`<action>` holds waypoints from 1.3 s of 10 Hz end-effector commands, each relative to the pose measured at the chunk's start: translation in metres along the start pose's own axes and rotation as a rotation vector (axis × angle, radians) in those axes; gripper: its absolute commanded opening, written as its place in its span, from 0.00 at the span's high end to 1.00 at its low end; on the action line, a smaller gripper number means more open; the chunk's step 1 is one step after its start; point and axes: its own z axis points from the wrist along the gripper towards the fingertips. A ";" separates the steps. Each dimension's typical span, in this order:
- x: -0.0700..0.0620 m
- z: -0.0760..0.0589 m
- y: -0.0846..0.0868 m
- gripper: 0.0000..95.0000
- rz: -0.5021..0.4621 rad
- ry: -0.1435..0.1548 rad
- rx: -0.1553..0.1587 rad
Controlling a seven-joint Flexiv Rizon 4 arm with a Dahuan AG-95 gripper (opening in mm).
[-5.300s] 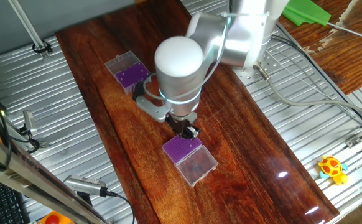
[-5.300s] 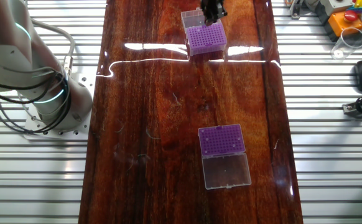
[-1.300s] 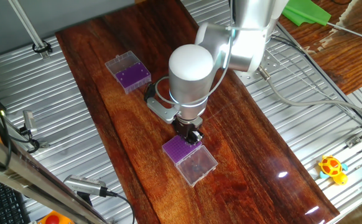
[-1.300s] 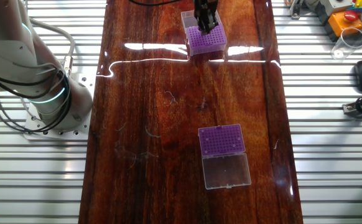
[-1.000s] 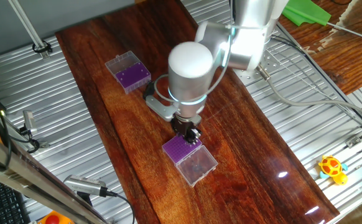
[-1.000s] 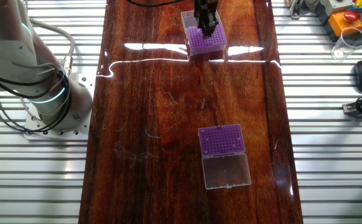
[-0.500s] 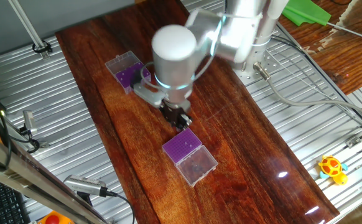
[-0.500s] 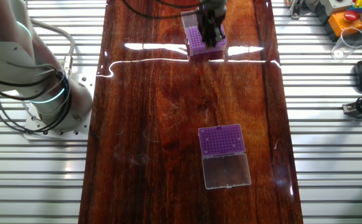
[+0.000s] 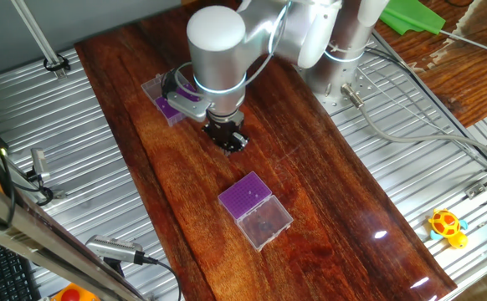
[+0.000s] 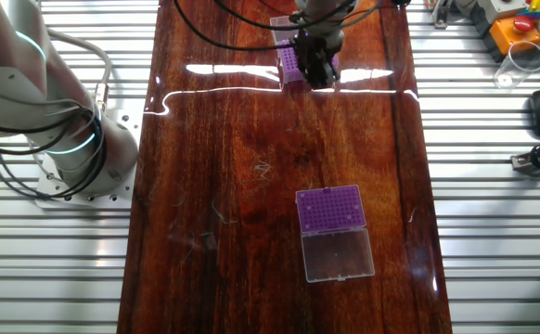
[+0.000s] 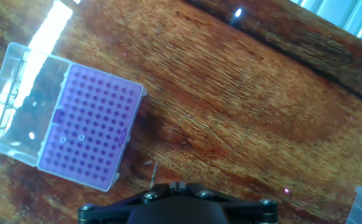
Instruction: Transfer all small pipette tips from one holder to another
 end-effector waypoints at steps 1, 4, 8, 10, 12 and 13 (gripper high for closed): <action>-0.001 0.002 0.000 1.00 0.122 -0.013 -0.009; -0.001 0.002 0.000 1.00 0.191 -0.009 -0.006; 0.007 -0.001 -0.023 1.00 0.126 -0.002 0.012; 0.014 -0.002 -0.080 1.00 0.020 0.001 0.007; 0.019 -0.005 -0.118 1.00 -0.044 0.001 -0.002; 0.020 -0.006 -0.118 1.00 -0.039 0.007 -0.006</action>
